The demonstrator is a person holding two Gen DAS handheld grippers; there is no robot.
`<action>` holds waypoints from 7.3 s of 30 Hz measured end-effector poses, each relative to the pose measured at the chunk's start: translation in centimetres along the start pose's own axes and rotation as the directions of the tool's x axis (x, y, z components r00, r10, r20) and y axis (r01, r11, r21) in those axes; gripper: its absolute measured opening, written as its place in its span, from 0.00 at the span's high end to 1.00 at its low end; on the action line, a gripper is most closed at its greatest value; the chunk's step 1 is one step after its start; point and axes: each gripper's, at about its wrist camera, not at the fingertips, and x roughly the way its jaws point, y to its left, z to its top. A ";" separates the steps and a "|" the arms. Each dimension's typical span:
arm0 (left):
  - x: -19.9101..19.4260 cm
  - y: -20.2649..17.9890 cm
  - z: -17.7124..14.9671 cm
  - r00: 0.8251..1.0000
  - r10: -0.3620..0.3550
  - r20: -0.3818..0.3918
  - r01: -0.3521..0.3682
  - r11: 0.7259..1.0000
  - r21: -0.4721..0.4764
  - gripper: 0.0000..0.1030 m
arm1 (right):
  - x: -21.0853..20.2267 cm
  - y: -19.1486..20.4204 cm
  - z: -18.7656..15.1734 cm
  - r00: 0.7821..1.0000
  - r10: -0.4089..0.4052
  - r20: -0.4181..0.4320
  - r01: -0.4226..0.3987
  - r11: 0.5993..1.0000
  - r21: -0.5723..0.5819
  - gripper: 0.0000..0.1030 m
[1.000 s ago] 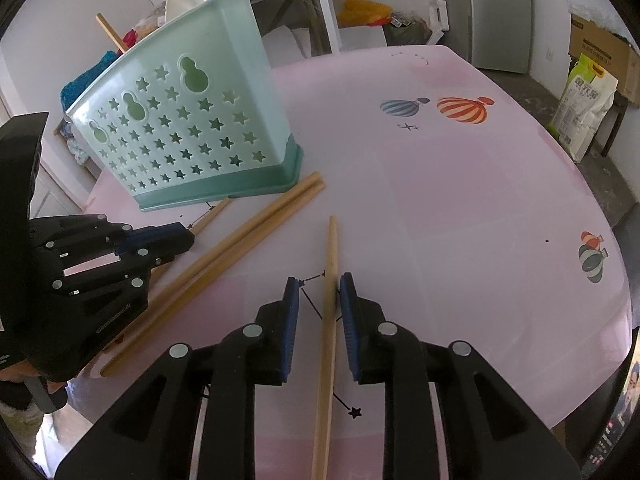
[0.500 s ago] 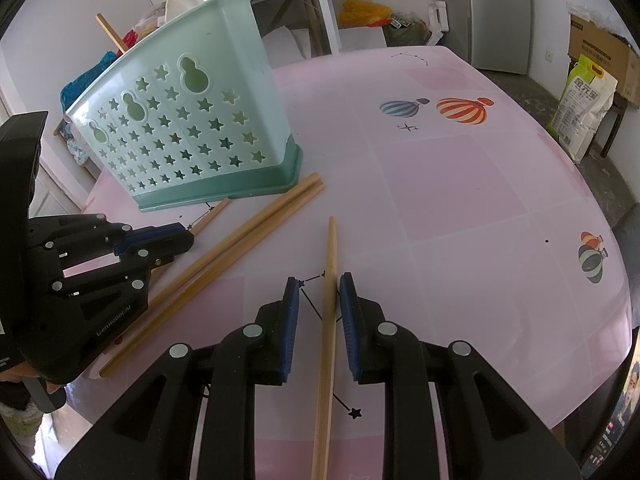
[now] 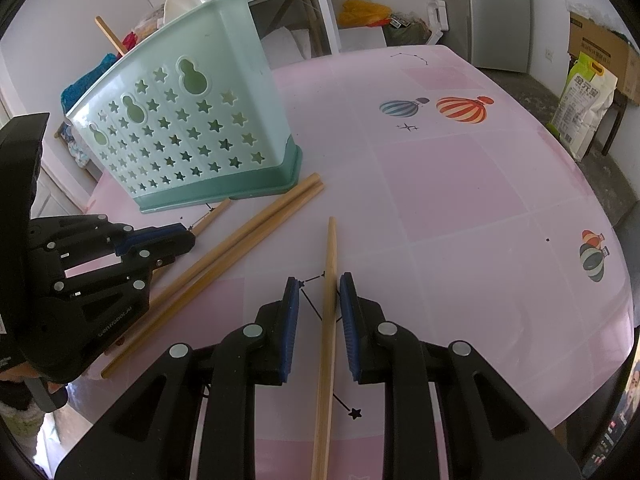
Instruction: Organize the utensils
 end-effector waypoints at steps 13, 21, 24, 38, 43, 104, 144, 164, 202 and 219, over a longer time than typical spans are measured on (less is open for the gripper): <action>0.6 2.1 0.7 0.996 -0.087 -0.033 0.087 0.996 -0.010 0.93 | 0.1 -0.2 0.0 1.000 0.011 -0.001 -0.011 1.000 0.010 0.79; 0.7 3.5 1.3 0.993 -0.112 -0.049 0.112 0.994 -0.010 0.92 | 0.1 -0.4 0.0 1.000 0.028 -0.002 -0.028 0.999 0.024 0.79; 0.8 3.8 1.5 0.993 -0.107 -0.051 0.107 0.994 0.003 0.92 | 0.2 -0.5 0.0 0.999 0.032 -0.002 -0.032 0.999 0.029 0.79; -1.8 3.0 1.2 0.998 -0.069 0.016 0.068 0.997 0.023 0.96 | 0.3 -1.1 0.1 0.998 0.057 -0.003 -0.057 0.997 0.058 0.79; -4.6 4.4 0.6 0.995 -0.063 0.077 0.063 0.998 -0.007 0.96 | 0.5 -1.0 0.3 0.999 0.043 -0.004 -0.043 0.998 0.048 0.80; -5.8 25.7 -13.1 0.986 -0.083 0.144 0.165 0.377 -0.911 0.57 | -8.5 -1.3 2.6 0.946 0.227 0.230 -0.253 0.963 0.094 0.93; -4.0 23.6 -9.1 0.956 0.283 -0.071 -0.284 0.848 -0.448 0.93 | -8.2 -1.7 2.0 0.946 0.231 0.227 -0.263 0.957 0.125 0.93; -8.6 6.6 -7.8 0.988 -0.041 0.151 0.034 0.998 0.050 0.66 | -7.9 -2.8 1.7 0.949 0.220 0.224 -0.259 0.951 0.166 0.93; -7.7 3.0 -1.8 0.985 -0.121 0.122 0.055 0.894 0.445 0.97 | -7.4 -3.0 1.8 0.952 0.219 0.215 -0.261 0.947 0.187 0.93; -23.2 12.7 2.1 0.774 -0.027 0.632 0.117 0.988 -0.101 0.97 | -7.7 -2.7 1.7 0.947 0.230 0.222 -0.272 0.945 0.180 0.93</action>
